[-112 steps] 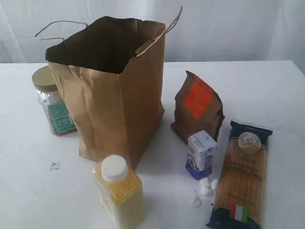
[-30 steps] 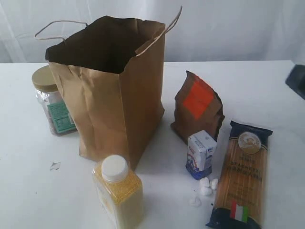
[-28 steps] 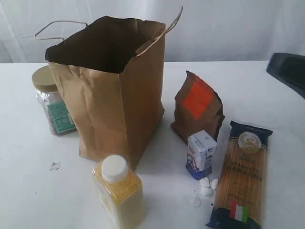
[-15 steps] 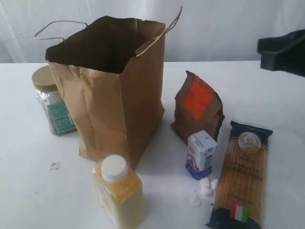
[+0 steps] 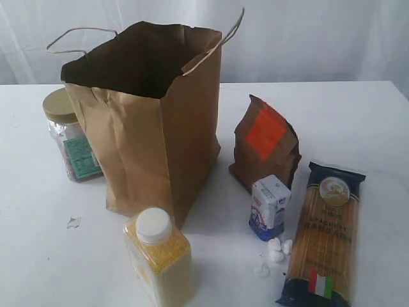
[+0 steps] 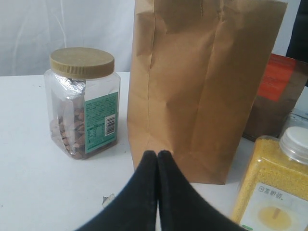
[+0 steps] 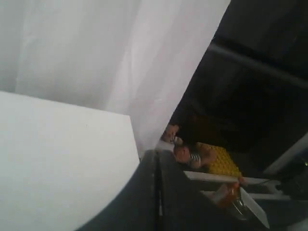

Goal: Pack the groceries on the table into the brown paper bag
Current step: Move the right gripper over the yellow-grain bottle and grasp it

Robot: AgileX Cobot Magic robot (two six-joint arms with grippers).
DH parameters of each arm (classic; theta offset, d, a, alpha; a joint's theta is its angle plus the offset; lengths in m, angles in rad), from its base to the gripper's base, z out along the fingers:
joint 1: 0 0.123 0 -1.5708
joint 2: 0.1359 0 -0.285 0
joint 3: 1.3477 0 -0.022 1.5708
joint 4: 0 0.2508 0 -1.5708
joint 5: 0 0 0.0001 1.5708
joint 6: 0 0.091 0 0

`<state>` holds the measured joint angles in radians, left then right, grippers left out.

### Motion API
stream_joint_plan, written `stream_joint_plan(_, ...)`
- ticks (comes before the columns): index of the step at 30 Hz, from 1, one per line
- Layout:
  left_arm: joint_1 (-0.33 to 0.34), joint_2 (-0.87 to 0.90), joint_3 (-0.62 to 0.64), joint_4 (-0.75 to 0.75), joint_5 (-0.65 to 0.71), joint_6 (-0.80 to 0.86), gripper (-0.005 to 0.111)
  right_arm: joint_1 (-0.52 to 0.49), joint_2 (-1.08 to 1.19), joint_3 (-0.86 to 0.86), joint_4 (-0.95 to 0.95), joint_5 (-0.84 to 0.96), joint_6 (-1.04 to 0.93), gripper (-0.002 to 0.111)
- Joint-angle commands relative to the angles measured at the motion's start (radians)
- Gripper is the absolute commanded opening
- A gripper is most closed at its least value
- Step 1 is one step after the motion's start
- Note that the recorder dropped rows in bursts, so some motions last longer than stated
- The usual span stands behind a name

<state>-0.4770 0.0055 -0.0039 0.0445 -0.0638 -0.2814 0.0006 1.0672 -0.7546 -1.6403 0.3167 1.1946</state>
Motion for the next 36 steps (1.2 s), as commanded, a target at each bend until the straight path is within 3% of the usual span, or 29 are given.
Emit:
stream_joint_plan(1, -0.004, -0.005, 0.004, 0.002, -0.003, -0.006, 0.0, 0.008, 0.0, -0.024, 0.623, 0.182, -0.651, 0.0)
stream_joint_plan(4, -0.004, -0.005, 0.004, 0.002, -0.003, -0.006, 0.0, 0.034, 0.0, -0.057, 1.135, 0.43, -1.166, 0.0)
stream_joint_plan(7, -0.004, -0.005, 0.004, 0.002, -0.003, -0.006, 0.0, 0.072, -0.014, -0.09, 1.468, 0.614, -1.426, 0.0)
stream_joint_plan(11, -0.004, -0.005, 0.004, 0.002, -0.003, -0.006, 0.0, 0.12, -0.04, -0.119, 1.807, 0.73, -1.571, 0.0)
stream_joint_plan(16, -0.004, -0.005, 0.004, 0.002, -0.003, -0.006, 0.0, 0.193, -0.042, -0.135, 2.147, 0.697, -1.777, 0.0)
stream_joint_plan(20, -0.004, -0.005, 0.004, 0.002, -0.003, -0.006, 0.0, 0.291, -0.031, -0.151, 2.151, 0.613, -1.814, 0.003)
stream_joint_plan(23, -0.004, -0.005, 0.004, 0.002, -0.003, -0.006, 0.0, 0.371, 0.001, -0.195, 2.064, 0.611, -1.757, 0.011)
stream_joint_plan(28, -0.004, -0.005, 0.004, 0.002, -0.003, -0.006, 0.0, 0.486, 0.081, -0.3, 1.937, 0.608, -1.616, 0.037)
stream_joint_plan(36, -0.004, -0.005, 0.004, 0.002, -0.003, -0.006, 0.0, 0.634, 0.198, -0.404, 1.909, 0.62, -1.546, 0.073)
